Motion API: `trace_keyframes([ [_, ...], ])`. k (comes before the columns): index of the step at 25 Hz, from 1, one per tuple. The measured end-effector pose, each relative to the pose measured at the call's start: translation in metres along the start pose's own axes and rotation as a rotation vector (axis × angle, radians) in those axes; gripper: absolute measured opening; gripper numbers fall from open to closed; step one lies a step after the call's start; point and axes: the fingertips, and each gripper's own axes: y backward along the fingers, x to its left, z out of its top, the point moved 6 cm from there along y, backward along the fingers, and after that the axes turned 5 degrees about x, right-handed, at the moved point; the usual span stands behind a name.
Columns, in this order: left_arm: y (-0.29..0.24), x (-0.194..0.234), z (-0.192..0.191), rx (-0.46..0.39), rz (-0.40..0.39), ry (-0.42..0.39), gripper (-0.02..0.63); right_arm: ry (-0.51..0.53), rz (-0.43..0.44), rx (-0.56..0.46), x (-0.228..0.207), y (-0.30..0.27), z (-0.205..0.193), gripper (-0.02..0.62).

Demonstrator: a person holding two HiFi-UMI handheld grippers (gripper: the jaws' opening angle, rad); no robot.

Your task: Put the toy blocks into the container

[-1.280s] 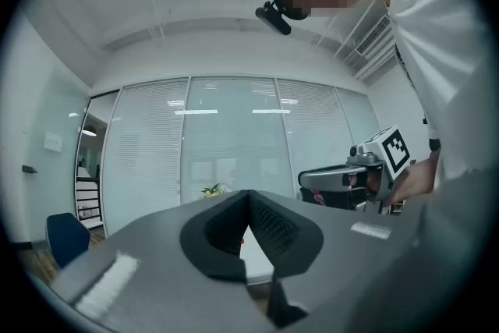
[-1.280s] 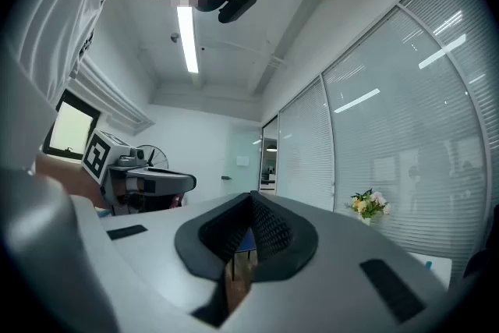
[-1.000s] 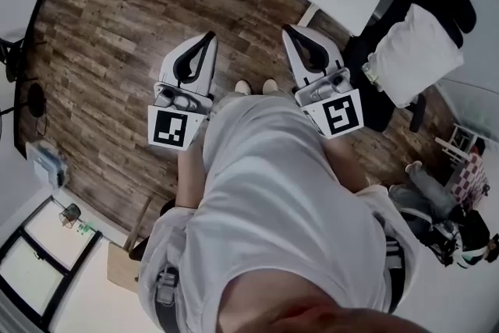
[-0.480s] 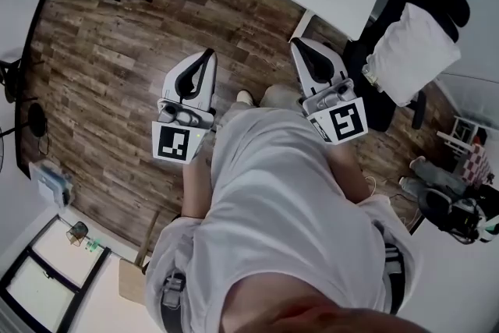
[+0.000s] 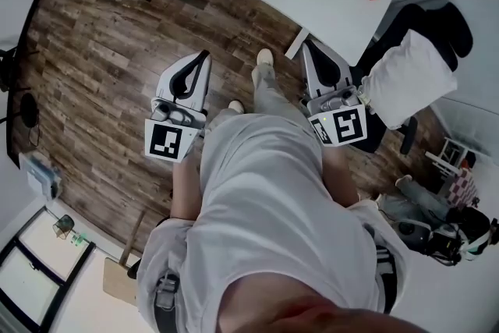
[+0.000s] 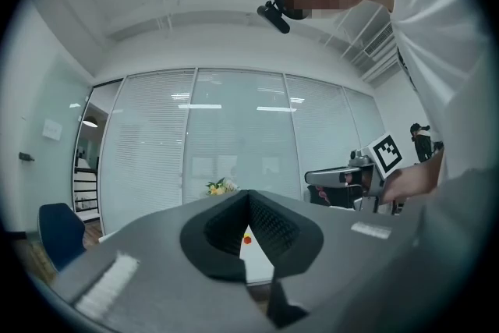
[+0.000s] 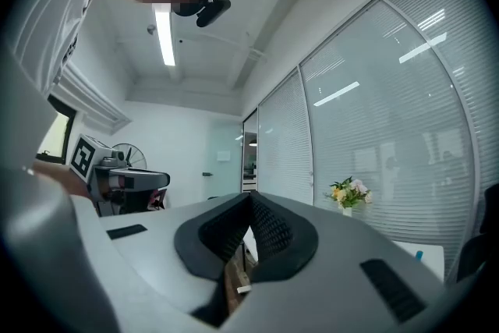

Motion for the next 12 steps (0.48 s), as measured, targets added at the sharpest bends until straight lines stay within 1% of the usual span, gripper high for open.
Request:
trace_keyframes([
  [4, -0.046, 0.021, 0.002, 0.013, 0.030, -0.017, -0.005, 0.004, 0.017, -0.022, -0.046, -0.041, 0.002, -0.002],
  [7, -0.084, 0.034, -0.001, 0.055, 0.047, -0.037, -0.005, 0.000, 0.042, -0.016, -0.086, -0.070, 0.001, -0.002],
  [9, -0.112, 0.044, -0.002, 0.072, 0.053, -0.031, -0.005, 0.000, 0.054, -0.003, -0.116, -0.087, -0.001, -0.002],
  [11, -0.136, 0.050, 0.002, 0.055, 0.045, -0.007, -0.005, 0.002, 0.053, 0.013, -0.144, -0.098, -0.004, -0.002],
  [12, -0.147, 0.051, 0.006, 0.038, 0.042, -0.008, -0.005, 0.005, 0.048, 0.019, -0.157, -0.102, -0.006, -0.002],
])
